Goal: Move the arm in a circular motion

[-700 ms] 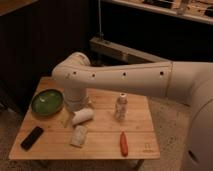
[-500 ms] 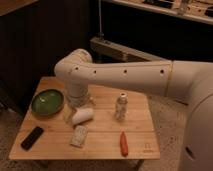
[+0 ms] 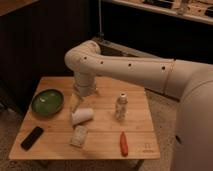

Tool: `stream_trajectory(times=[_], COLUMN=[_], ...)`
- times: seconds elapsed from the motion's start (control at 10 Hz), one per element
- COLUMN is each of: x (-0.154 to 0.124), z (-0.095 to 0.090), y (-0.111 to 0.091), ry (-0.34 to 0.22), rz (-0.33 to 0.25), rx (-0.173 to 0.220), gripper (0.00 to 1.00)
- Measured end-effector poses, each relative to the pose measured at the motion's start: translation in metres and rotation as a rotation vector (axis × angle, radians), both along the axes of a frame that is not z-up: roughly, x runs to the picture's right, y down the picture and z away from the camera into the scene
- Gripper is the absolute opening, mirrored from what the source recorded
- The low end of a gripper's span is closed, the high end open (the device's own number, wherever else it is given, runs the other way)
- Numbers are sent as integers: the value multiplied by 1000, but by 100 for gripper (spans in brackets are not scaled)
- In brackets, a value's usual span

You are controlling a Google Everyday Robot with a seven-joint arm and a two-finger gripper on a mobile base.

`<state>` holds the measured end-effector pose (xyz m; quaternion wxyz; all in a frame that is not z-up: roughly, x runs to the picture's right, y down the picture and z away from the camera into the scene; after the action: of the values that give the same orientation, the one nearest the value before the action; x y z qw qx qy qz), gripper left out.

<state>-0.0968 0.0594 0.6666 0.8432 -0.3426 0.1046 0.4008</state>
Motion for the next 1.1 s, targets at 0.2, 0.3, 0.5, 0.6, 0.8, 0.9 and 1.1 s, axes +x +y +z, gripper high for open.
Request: stream_trajectory(times=[0.2, 0.3, 0.5, 0.6, 0.8, 0.9, 1.1], x=[-4, -10, -21, -13, 0, 8, 41], z=[2, 12, 34, 55, 86, 101, 129], y=[-12, -28, -60, -84, -115, -129, -153], ry=[-22, -34, -59, -67, -73, -70, -35], rz=[-7, -14, -17, -17, -10, 0, 35], rx=[18, 35, 50, 63, 70, 74, 80], gripper=[80, 80, 80, 80, 80, 80, 80])
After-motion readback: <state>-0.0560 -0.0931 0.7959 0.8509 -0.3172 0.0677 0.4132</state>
